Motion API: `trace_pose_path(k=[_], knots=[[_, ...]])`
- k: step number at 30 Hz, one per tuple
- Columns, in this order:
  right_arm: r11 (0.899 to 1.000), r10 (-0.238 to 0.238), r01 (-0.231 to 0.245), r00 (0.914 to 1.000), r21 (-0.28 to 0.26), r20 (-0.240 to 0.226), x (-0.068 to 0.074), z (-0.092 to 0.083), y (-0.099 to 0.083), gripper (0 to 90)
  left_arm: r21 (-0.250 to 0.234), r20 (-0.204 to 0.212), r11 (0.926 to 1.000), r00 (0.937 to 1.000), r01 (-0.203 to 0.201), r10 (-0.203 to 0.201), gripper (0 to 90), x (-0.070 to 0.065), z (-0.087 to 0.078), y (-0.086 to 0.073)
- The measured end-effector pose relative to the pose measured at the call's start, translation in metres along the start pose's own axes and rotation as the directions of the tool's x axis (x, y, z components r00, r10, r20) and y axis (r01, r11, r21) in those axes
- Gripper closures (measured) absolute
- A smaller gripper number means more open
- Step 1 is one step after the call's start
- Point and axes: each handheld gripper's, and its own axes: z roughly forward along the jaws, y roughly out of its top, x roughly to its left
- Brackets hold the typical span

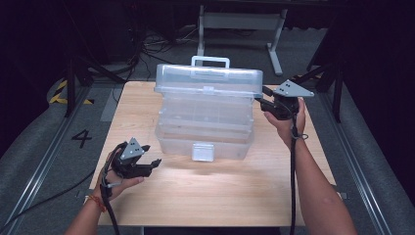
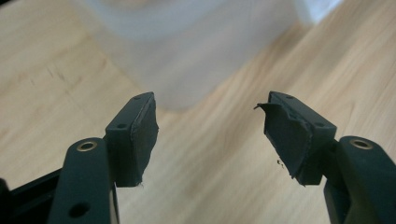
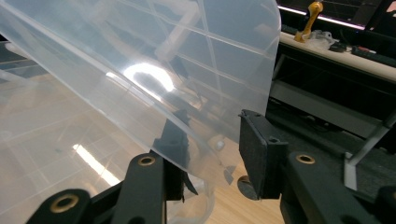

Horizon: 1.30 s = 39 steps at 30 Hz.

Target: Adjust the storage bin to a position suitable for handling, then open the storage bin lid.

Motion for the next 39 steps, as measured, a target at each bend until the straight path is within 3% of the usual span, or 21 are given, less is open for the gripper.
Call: trace_pose_path(k=[4, 8, 9, 13, 14, 19, 27, 39], knots=[[1.0, 0.014, -0.014, 0.9999, -0.003, -0.007, -0.004, 0.002, 0.001, 63.8, 0.044, 0.016, 0.999, 0.9999, -0.002, 0.001, 35.3, -0.004, 0.0, -0.021], [1.0, 0.022, -0.022, 0.9997, 0.001, -0.007, -0.007, 0.005, 0.005, 64.2, 0.084, 0.032, 0.9954, 0.9983, 0.046, -0.049, 33.2, -0.002, 0.0, -0.038], [1.0, 0.023, -0.023, 0.9997, 0.004, -0.006, -0.008, 0.006, 0.007, 64.3, 0.099, 0.03, 0.9942, 0.9985, 0.042, -0.045, 32.8, 0.0, 0.0, -0.041], [1.0, 0.03, -0.03, 0.9996, 0.004, -0.001, -0.01, 0.009, 0.009, 64.8, 0.098, 0.015, 0.9919, 0.9964, 0.082, -0.083, 30.1, 0.005, 0.005, -0.052], [0.999, 0.032, -0.032, 0.9995, 0.004, 0.0, -0.011, 0.009, 0.01, 65.2, 0.1, 0.01, 0.9892, 0.994, 0.107, -0.109, 29.7, 0.006, 0.008, -0.055], [1.0, 0.029, -0.029, 0.9992, -0.002, 0.028, -0.011, 0.013, 0.013, 66.5, 0.095, 0.029, 0.9877, 0.9914, 0.125, -0.128, 26.0, 0.006, 0.009, -0.057], [1.0, 0.011, -0.011, 0.999, 0.0, 0.043, -0.011, 0.014, 0.014, 67.3, 0.095, 0.027, 0.9894, 0.9933, 0.11, -0.113, 26.1, 0.004, 0.011, -0.055], [0.999, 0.033, -0.033, 0.9979, -0.007, 0.055, -0.016, 0.02, 0.021, 68.2, 0.082, 0.044, 0.9904, 0.9923, 0.112, -0.116, 23.6, 0.005, 0.012, -0.056]])
